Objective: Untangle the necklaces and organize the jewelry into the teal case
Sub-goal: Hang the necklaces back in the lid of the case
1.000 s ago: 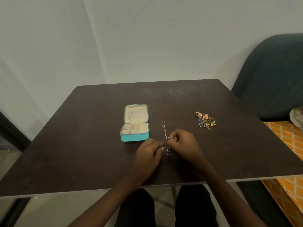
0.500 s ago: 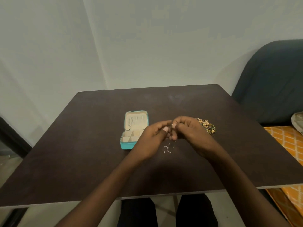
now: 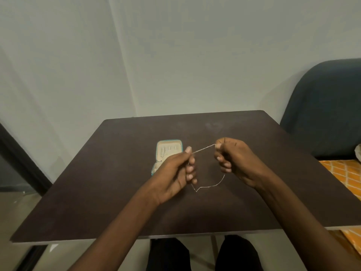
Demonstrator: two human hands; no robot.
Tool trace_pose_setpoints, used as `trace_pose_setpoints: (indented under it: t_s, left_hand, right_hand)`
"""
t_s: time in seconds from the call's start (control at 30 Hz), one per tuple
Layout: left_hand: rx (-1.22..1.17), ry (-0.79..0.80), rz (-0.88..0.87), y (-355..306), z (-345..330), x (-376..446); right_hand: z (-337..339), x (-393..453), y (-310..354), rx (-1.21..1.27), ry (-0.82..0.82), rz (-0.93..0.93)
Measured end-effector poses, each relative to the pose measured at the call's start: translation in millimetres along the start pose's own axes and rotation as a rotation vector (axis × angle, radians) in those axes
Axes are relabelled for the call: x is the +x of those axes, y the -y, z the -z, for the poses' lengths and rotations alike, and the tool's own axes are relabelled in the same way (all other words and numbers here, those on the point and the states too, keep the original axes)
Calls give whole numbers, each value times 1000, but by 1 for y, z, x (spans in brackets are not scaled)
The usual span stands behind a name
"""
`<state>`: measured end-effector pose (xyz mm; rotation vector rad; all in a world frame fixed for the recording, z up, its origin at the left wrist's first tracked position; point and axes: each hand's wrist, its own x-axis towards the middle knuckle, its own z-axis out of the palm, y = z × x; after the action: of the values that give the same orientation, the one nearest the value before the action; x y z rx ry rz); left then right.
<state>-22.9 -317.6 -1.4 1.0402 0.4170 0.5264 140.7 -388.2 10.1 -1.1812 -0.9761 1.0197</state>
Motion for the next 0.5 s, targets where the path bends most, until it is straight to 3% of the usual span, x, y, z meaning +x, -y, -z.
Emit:
trace_pose_setpoints:
  t_s: [0.13,0.37,0.5]
  left_hand:
    - [-324,-60,-78,-22,7,1]
    - [-549,-174,-166,-44,6,1]
    - [-558,-253,-147,-52,7,1]
  right_hand:
    - [-2,-4,-14,-16,49,-19]
    - [-12,-21,-33,-236,148,35]
    - [-13,-31,-38,-276,148,59]
